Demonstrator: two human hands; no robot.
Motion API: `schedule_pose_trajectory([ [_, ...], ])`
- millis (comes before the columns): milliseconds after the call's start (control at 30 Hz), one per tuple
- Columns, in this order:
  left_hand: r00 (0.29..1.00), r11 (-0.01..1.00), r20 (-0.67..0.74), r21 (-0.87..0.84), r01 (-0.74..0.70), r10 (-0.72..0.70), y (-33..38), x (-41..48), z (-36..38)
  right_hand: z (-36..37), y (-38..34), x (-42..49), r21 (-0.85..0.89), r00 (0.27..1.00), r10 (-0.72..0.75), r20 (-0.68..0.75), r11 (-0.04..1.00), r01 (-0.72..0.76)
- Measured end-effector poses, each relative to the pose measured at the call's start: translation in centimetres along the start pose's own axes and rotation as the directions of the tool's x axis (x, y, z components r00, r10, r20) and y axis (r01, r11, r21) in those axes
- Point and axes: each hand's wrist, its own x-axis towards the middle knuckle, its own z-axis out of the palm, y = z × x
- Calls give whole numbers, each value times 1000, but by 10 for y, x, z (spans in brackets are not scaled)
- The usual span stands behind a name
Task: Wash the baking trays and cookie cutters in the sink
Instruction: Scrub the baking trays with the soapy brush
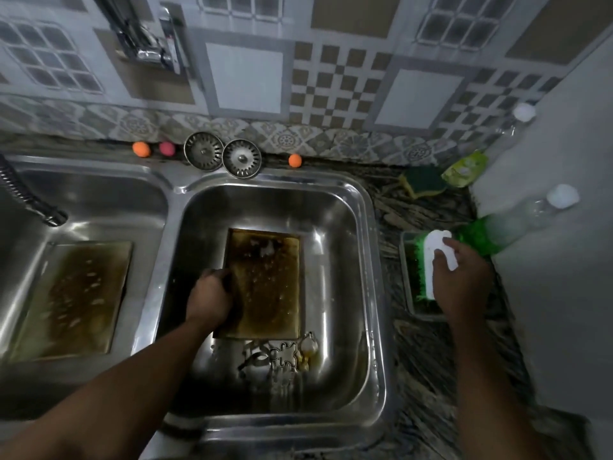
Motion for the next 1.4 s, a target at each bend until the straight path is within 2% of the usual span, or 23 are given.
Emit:
schedule_pose_trajectory([
  [100, 998, 999, -57, -6, -37, 37, 5, -8, -7, -14, -18, -2, 13, 998, -24, -66, 1000, 25],
  [233, 993, 997, -92, -5, -71, 70, 12, -16, -17, -28, -36, -6, 59, 998, -6, -56, 998, 9],
  [400, 996, 990, -76, -132, -46, 36, 11, -17, -20, -33, -40, -11, 84, 998, 19, -64, 996, -13],
  [500, 996, 989, -85, -146, -16, 3, 6, -15, -20, -33, -38, -15, 80, 998, 29, -61, 997, -24],
  [633, 996, 998, -80, 46, 35, -32, 3, -13, -20, -33, -38, -19, 57, 998, 2, -62, 998, 2],
  [733, 998, 987, -55, 156, 22, -14, 0, -8, -17, -30, -36, -18, 41, 998, -8, -55, 999, 10],
  [967, 999, 984, -41, 178, 29, -22, 13, 7, -6, -24, -29, -15, -19, 999, -25, -45, 1000, 25],
  [1100, 998, 988, -38, 145, 47, -42, 22, 34, -5, -20, -33, -14, -72, 999, -19, 33, 997, 21],
  [1200, 999, 984, -22, 171, 53, -50, 26, 59, -5, -15, -34, -11, -60, 997, 61, 54, 997, -58],
  [1333, 997, 959, -11, 274, -73, 79, 29, 91, -11, -9, -32, -5, -67, 987, 137, 82, 989, -132],
  [1400, 989, 923, 29, 357, -146, 145, 29, 103, -15, -14, -33, 0, -102, 976, 148, 158, 986, -133],
])
